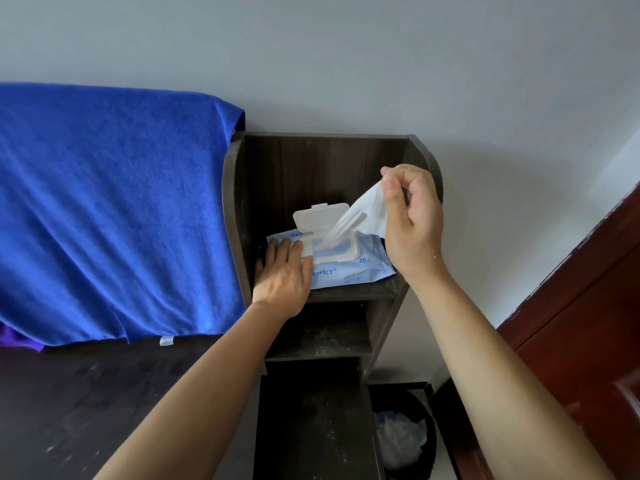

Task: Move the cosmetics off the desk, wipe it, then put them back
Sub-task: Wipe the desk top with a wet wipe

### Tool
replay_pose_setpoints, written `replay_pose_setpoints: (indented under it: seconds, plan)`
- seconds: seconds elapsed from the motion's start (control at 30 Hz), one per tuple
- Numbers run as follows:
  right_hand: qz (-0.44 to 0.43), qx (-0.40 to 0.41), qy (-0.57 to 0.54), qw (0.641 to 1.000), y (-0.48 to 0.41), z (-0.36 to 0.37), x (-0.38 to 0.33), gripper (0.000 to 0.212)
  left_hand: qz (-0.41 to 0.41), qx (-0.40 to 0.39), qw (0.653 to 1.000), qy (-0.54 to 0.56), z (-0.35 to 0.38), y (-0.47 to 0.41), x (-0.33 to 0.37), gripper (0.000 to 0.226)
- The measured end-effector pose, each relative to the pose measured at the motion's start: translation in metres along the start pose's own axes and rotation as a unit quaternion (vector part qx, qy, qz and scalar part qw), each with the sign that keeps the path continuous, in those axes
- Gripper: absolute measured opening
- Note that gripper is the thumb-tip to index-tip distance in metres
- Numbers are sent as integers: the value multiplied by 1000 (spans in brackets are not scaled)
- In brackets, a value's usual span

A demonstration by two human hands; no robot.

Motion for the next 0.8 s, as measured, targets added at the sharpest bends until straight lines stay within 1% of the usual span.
replay_pose_setpoints:
  seconds: [0.13,0.2,0.3,0.4,0.5,0.57,0.63,0.7,0.73,0.8]
  plan:
    - [-13,1,-24,1000,0,-4,-13,9,-3,-7,1000,-2,-3,1,2,51]
    - [-28,7,-36,999,-2,-5,-24,14,-2,-7,1000,-9,-5,2,2,51]
    - [-51,44,-66,996,-11,-16,-41,17,-2,-9,1000,-15,-6,1,2,51]
    - [-52,42,-55,996,-23,-21,-49,20,-4,-10,1000,-19,-5,2,2,51]
    - [5,17,-55,998,-17,-22,-34,20,-11,-10,1000,-15,-7,2,2,51]
    - [57,-10,-68,996,-7,-22,-19,16,-18,8,999,25,-13,5,6,51]
    - [100,-33,-81,991,5,-23,-3,13,-11,67,993,92,-25,21,11,50]
    - [124,-56,-94,986,17,-23,8,11,21,142,983,118,-37,49,14,51]
    - [138,-72,-104,982,25,-20,15,11,31,161,980,116,-38,64,11,50]
    - [156,-89,-115,977,39,-14,24,9,47,167,977,124,-37,90,3,48]
Point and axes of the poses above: each hand's wrist, its own y-axis away from the middle knuckle, its own z-axis out of the palm, x = y × z, the point moved 7 cm from there along -y, towards the middle knuckle, and after that the axes turned 11 degrees about -y, right-handed, at the moved point
